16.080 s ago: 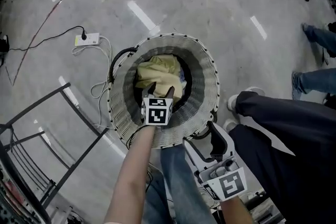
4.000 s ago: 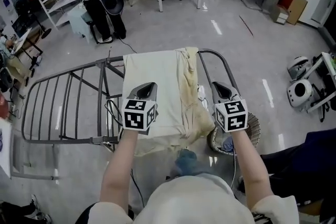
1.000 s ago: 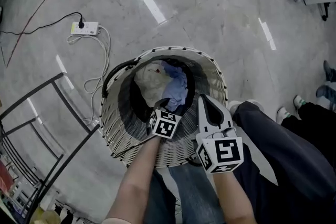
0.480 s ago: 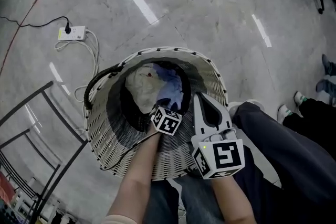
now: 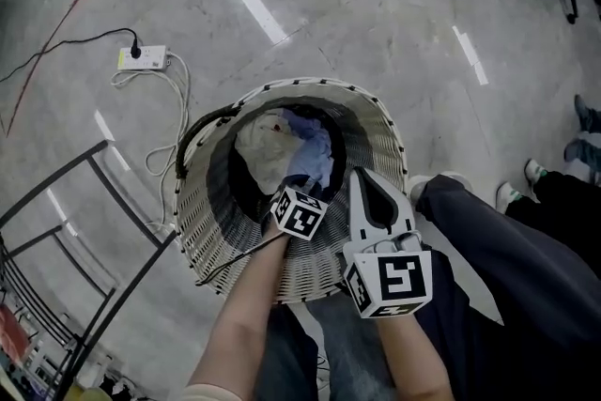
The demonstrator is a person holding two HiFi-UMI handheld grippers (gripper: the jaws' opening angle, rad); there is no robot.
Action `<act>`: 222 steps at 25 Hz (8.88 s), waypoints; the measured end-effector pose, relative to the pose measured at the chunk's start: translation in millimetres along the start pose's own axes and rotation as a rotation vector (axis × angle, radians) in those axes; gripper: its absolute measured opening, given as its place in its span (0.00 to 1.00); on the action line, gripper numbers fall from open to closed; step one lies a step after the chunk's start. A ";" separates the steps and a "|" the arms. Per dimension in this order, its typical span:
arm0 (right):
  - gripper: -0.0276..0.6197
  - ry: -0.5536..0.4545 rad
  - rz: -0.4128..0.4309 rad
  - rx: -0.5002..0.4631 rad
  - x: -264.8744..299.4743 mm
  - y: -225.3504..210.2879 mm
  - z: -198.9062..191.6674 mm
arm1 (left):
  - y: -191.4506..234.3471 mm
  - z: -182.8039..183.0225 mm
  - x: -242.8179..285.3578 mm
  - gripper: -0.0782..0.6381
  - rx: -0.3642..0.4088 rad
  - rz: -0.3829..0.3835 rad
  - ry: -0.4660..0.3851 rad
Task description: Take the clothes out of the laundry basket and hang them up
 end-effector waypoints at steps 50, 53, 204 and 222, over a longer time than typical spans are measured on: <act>0.05 -0.025 -0.007 -0.077 -284.9 165.3 104.2 | -153.7 -45.1 -570.0 0.15 0.072 -0.036 -0.672; 0.05 -0.015 0.004 -0.106 -309.8 185.2 97.6 | -168.1 -63.4 -620.0 0.15 0.110 -0.025 -0.723; 0.26 -0.154 0.619 -0.458 -198.6 1082.5 413.7 | 398.4 -580.0 -1232.5 0.61 -0.062 0.245 -0.753; 0.27 -0.237 0.621 -0.700 -227.5 1156.1 379.5 | 275.2 -679.2 -1166.5 0.61 -0.027 0.125 -0.469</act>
Point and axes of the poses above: the fingertips, and each gripper's own axes: x forward along the fingers, y to its left, z out of its top, the point moved 6 cm from there along -x, backward along the fingers, and after that the axes turned 10 degrees about -x, right-handed, at the moved point
